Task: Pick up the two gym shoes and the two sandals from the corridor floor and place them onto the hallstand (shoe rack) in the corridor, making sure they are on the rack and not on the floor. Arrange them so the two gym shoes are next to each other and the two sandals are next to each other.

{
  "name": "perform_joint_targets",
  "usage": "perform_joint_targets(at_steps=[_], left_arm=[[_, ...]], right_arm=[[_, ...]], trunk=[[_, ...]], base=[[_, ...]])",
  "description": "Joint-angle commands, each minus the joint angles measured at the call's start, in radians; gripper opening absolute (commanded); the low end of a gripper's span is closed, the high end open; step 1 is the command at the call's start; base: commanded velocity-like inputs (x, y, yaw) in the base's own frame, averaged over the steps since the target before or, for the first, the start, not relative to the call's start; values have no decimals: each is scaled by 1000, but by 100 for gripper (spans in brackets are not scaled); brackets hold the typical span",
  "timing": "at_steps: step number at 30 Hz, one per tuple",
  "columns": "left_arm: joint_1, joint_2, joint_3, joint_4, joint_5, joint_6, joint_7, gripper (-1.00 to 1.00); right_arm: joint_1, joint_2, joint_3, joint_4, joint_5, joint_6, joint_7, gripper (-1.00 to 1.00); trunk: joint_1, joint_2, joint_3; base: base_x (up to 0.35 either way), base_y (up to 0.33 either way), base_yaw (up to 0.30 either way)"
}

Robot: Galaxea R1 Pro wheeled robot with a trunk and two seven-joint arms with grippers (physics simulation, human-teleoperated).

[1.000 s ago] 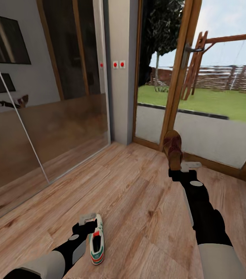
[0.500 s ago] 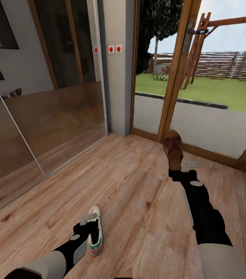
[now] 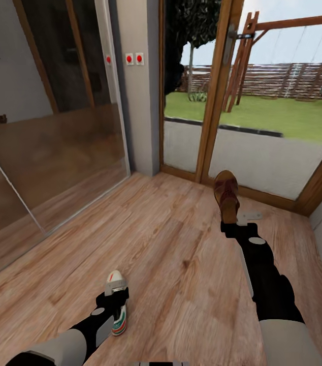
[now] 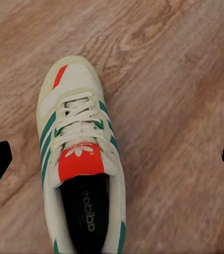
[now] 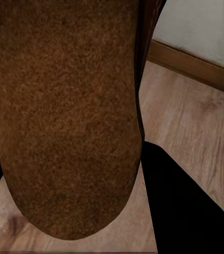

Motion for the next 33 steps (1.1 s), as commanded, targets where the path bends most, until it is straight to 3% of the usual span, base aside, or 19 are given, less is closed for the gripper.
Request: perform_joint_targets(at_steps=[1, 25, 29, 33], left_arm=[[0, 0, -9, 0, 7, -3, 5, 100], [0, 2, -7, 2, 7, -8, 5, 100], [1, 2, -7, 2, 7, -51, 5, 100], [24, 2, -7, 2, 6, -95, 5, 100]], right_arm=[[-1, 1, -1, -1, 2, 5, -1, -100], [-1, 1, 0, -2, 2, 5, -1, -100], [-1, 1, 0, -2, 2, 5, -1, -100], [-1, 1, 0, -2, 2, 5, -1, -100]], trunk=[[0, -1, -5], [11, -6, -129], [13, -7, -151], [13, -7, -157]], base=[[0, 0, -95], [0, 0, -8], [0, 0, 0], [0, 0, 0]])
